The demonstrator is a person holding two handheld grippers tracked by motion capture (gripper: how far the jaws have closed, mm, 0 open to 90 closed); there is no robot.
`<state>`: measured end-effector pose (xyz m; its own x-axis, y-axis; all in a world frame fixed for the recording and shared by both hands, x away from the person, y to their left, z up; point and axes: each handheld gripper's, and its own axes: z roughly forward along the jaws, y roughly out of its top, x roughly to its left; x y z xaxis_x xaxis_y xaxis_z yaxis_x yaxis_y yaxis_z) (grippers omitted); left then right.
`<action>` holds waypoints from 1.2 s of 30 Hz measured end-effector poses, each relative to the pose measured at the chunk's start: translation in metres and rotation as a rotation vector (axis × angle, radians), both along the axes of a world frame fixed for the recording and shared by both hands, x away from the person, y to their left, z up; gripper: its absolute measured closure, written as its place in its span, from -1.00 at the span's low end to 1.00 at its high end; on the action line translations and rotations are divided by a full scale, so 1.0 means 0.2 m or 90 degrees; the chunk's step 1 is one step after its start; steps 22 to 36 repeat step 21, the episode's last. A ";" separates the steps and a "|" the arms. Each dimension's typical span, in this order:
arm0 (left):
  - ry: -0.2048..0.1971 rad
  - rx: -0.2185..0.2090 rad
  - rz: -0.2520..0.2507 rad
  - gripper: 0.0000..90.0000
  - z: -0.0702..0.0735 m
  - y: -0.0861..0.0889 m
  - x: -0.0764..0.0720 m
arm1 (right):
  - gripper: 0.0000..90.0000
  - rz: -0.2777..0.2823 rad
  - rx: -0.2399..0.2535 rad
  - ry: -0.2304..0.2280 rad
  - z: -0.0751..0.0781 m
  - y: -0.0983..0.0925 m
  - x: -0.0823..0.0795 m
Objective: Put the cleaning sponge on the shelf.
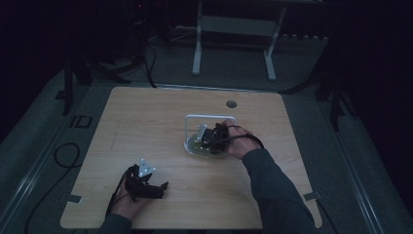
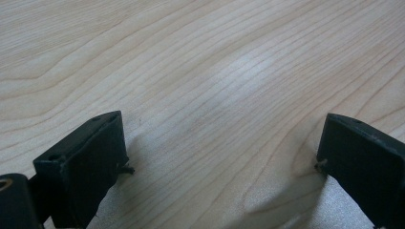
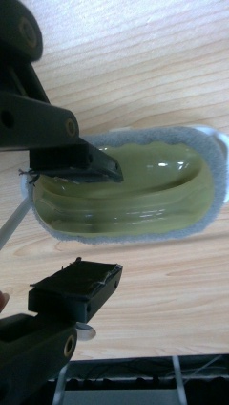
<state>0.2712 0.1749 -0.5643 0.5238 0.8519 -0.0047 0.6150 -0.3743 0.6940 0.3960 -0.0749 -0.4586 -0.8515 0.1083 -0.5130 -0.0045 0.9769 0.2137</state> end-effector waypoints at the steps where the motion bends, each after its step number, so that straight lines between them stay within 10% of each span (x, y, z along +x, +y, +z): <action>1: 0.000 0.000 0.000 -0.94 0.00 0.00 0.00 | 0.03 0.001 0.006 -0.001 0.01 0.00 -0.01; 19: -0.001 -0.001 -0.001 -0.94 0.00 0.00 0.00 | -0.06 -0.036 0.139 0.051 0.16 -0.11 -0.11; 36: 0.000 -0.001 -0.001 -0.94 0.00 0.00 0.00 | -0.07 -0.042 0.140 0.051 0.16 -0.13 -0.12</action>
